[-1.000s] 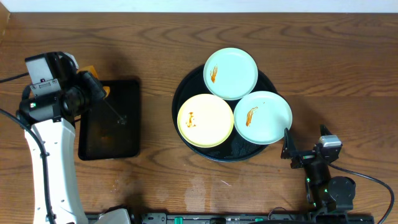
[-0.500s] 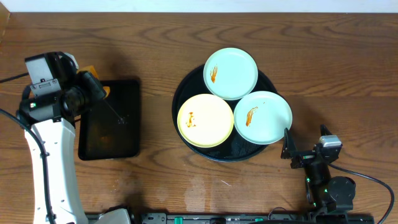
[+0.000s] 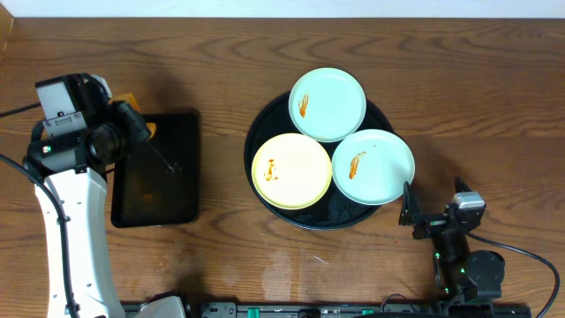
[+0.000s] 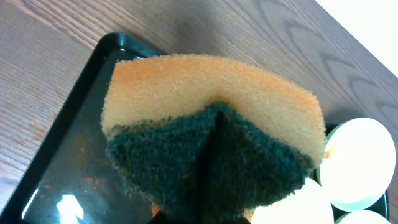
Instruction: Clean dirty plates on tray and stack at the side
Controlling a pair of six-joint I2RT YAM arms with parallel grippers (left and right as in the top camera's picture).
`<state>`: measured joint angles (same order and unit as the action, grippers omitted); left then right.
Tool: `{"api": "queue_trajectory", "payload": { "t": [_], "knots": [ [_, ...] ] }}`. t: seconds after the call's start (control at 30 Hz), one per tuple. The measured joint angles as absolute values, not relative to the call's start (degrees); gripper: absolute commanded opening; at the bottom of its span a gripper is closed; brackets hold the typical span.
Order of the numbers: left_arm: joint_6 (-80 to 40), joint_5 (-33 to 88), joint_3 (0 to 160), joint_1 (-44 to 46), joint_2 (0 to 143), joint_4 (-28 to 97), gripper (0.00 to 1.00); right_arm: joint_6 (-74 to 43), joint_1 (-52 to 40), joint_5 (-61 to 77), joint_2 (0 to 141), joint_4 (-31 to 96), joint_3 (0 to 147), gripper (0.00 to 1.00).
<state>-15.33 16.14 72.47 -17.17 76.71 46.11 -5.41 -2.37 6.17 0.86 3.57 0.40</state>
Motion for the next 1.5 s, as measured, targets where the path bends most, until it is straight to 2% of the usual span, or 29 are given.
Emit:
{"api": "queue_trajectory", "payload": {
  "t": [1.5],
  "knots": [
    [-14.33,16.14,72.47,-17.17,77.19,46.13,0.08,-5.41,-2.37,6.2,0.86,3.57,0.4,0.99]
  ]
}}
